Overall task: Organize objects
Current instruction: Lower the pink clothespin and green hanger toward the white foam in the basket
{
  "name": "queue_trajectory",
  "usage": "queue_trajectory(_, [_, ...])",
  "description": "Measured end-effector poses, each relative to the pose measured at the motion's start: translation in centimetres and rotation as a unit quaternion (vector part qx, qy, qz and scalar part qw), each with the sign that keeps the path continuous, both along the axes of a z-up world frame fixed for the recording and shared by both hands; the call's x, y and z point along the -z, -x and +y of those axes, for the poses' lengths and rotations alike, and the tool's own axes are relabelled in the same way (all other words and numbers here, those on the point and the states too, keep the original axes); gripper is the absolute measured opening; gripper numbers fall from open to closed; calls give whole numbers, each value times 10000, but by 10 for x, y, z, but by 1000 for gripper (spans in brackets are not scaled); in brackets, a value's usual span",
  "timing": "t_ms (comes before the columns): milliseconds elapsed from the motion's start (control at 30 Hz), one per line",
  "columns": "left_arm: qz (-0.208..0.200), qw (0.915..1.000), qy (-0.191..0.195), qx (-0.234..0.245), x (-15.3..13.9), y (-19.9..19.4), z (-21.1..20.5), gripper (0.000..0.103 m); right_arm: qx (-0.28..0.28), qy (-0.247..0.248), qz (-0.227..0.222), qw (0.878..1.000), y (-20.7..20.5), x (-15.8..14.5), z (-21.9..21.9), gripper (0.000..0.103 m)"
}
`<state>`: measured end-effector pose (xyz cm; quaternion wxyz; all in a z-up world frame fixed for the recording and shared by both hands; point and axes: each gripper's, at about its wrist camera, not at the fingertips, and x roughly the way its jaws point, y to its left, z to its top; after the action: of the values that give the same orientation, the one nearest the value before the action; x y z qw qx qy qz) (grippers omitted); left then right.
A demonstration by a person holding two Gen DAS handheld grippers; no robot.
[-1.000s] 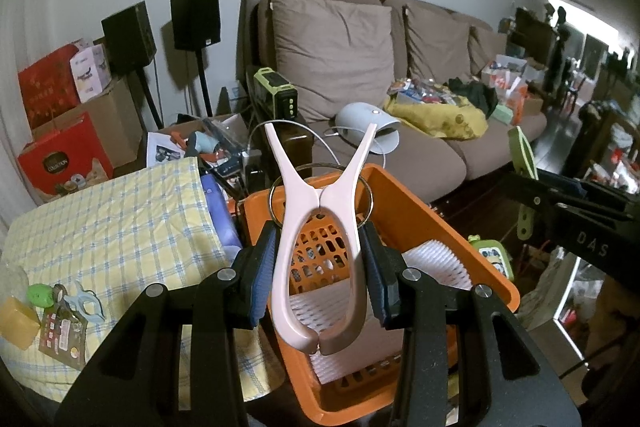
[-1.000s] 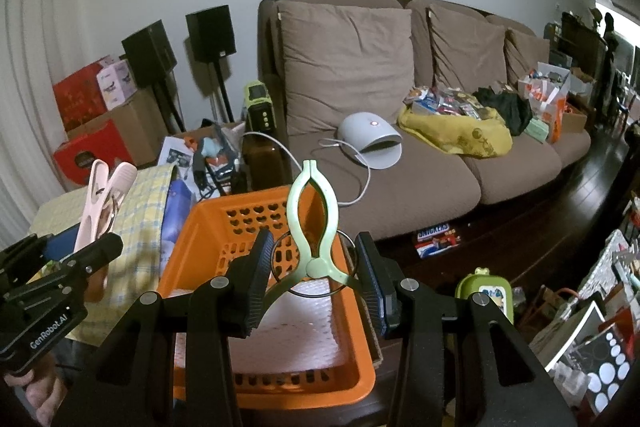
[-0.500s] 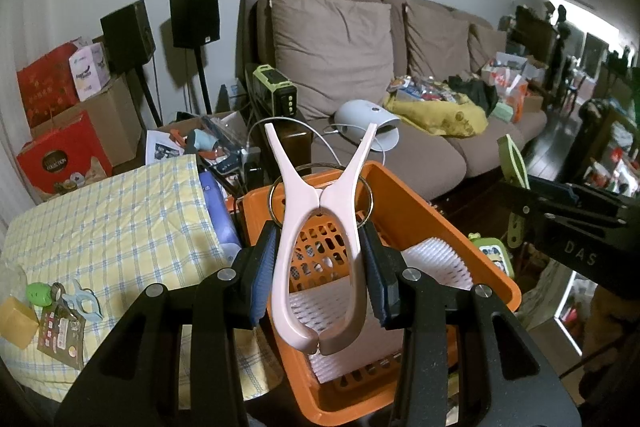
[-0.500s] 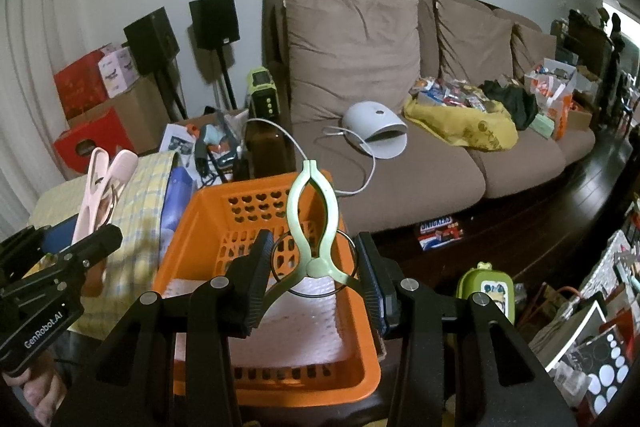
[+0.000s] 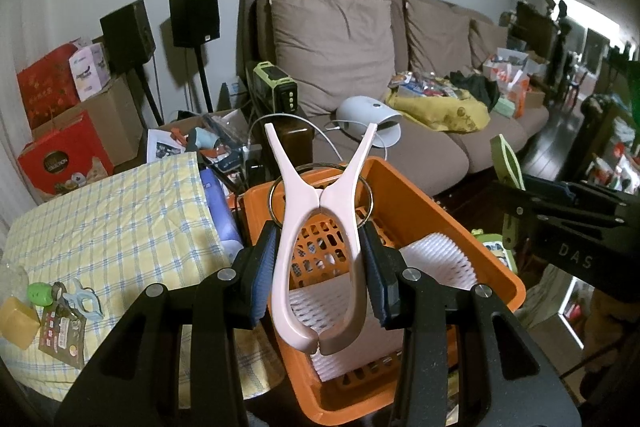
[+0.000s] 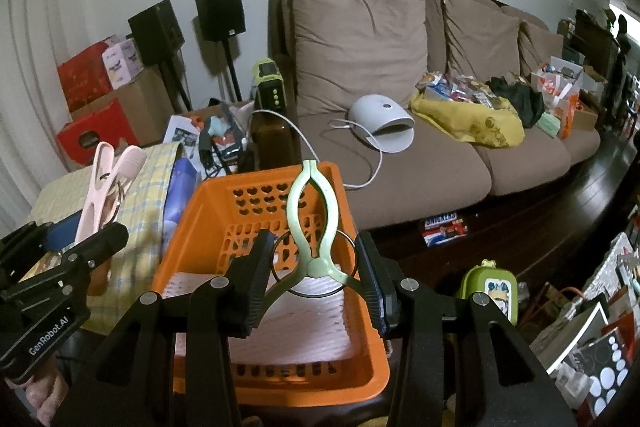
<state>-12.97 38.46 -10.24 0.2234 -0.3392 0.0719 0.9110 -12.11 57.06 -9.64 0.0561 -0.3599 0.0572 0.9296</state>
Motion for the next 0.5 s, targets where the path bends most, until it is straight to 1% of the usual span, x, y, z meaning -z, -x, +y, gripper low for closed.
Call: queue_trajectory(500, [-66, 10000, 7, -20, 3, 5, -3, 38, 17, 21, -170, 9999, 6, 11, 4, 42])
